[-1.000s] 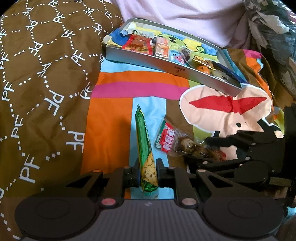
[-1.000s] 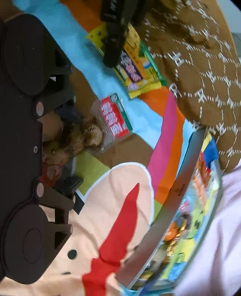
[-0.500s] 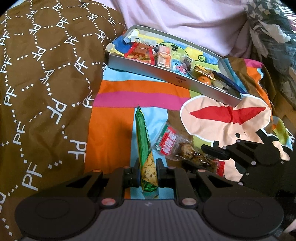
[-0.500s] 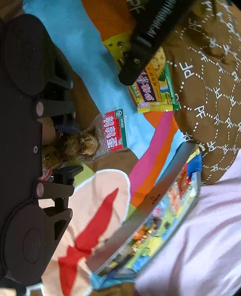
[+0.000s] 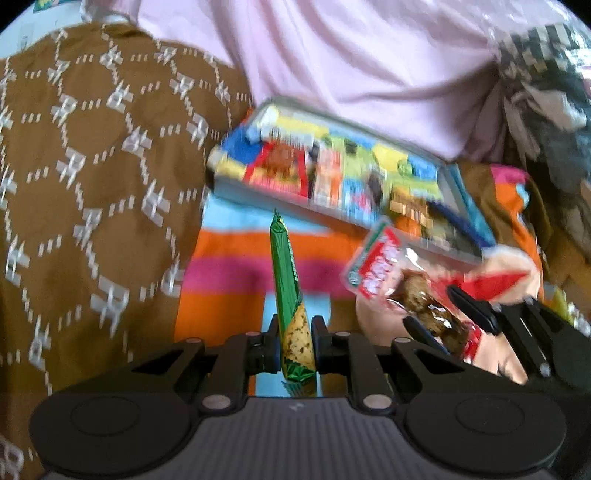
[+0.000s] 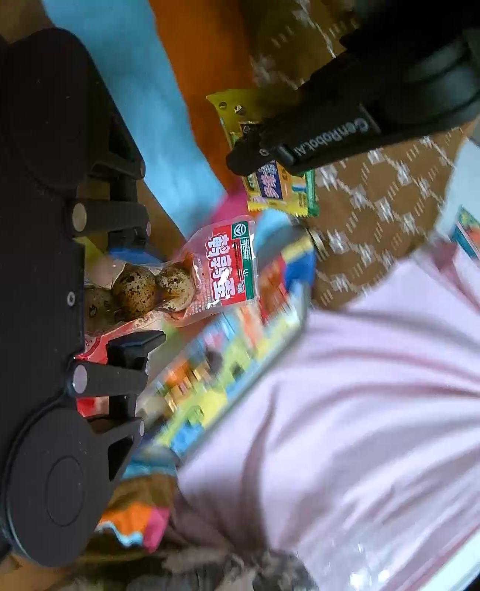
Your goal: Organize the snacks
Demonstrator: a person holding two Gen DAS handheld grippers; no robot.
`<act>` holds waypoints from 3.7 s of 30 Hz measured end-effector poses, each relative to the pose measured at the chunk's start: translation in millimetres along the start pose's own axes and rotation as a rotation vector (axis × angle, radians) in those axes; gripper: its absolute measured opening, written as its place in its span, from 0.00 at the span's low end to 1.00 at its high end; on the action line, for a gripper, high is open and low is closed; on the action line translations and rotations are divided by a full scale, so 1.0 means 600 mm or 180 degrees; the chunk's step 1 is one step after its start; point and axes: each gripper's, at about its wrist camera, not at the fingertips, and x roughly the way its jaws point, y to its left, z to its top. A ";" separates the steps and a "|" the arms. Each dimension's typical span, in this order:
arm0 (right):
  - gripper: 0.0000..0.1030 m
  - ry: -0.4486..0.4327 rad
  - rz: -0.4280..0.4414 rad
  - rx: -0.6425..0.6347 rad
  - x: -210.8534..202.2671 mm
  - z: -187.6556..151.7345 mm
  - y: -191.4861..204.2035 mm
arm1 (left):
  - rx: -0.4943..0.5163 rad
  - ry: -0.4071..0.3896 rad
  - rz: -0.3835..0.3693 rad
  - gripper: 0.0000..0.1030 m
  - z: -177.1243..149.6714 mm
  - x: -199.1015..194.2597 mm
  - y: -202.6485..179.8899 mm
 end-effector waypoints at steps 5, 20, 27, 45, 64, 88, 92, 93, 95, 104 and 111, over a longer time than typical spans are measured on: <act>0.39 -0.0166 -0.0347 0.0369 0.043 0.018 -0.051 | -0.0057 -0.0223 -0.0031 0.16 0.079 0.028 -0.013; 0.39 -0.0216 -0.0720 0.0889 0.191 0.031 -0.163 | 0.0348 -0.0302 0.0064 0.16 0.219 0.176 -0.095; 0.39 -0.0072 -0.0642 0.1066 0.248 0.038 -0.181 | 0.0317 -0.0256 0.0107 0.16 0.248 0.231 -0.109; 0.48 -0.0034 -0.0388 0.0951 0.289 0.058 -0.128 | 0.0167 -0.0111 0.0428 0.29 0.243 0.269 -0.038; 0.97 -0.0241 -0.0520 0.1291 0.197 0.078 -0.172 | 0.0255 -0.0570 0.0640 0.97 0.227 0.153 -0.046; 0.99 -0.0483 -0.0485 0.2122 -0.067 0.082 -0.196 | 0.0095 -0.1153 0.0715 1.00 0.110 -0.086 -0.030; 0.99 -0.0468 -0.0458 0.2150 -0.101 0.073 -0.185 | 0.0089 -0.1208 0.0716 1.00 0.086 -0.112 -0.030; 0.99 -0.0464 -0.0448 0.2152 -0.109 0.070 -0.182 | 0.0087 -0.1219 0.0712 1.00 0.080 -0.118 -0.030; 0.99 -0.0455 -0.0436 0.2158 -0.124 0.067 -0.176 | 0.0079 -0.1221 0.0710 1.00 0.068 -0.129 -0.029; 0.99 -0.0465 -0.0423 0.2285 -0.190 0.049 -0.152 | 0.0034 -0.1187 0.0791 1.00 0.010 -0.175 -0.015; 0.99 -0.0427 -0.0443 0.2388 -0.228 0.037 -0.140 | 0.0099 -0.1139 0.0835 1.00 -0.027 -0.199 -0.006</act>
